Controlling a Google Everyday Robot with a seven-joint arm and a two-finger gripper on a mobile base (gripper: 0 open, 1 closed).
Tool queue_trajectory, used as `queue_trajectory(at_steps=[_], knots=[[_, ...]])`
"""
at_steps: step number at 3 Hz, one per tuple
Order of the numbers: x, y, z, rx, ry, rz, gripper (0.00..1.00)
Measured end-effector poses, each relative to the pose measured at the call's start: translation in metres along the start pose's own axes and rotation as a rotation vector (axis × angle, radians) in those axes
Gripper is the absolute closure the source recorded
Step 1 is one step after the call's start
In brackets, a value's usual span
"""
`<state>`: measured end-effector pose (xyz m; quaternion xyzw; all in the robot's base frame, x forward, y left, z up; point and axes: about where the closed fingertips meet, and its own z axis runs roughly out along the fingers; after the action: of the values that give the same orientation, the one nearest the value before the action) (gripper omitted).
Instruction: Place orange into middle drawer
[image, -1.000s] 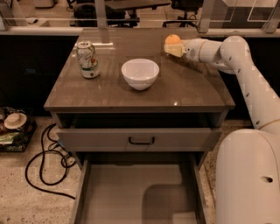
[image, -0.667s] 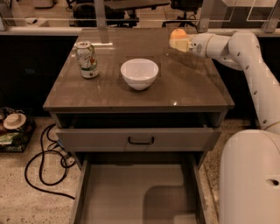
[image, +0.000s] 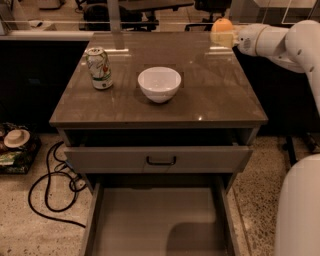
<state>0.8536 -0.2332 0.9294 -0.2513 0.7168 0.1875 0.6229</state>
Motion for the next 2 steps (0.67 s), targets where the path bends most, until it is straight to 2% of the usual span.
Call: queue_trajectory(at_steps=[2], knots=[[-0.033,0.002,-0.052,0.074,-0.053,-0.056,1.00]])
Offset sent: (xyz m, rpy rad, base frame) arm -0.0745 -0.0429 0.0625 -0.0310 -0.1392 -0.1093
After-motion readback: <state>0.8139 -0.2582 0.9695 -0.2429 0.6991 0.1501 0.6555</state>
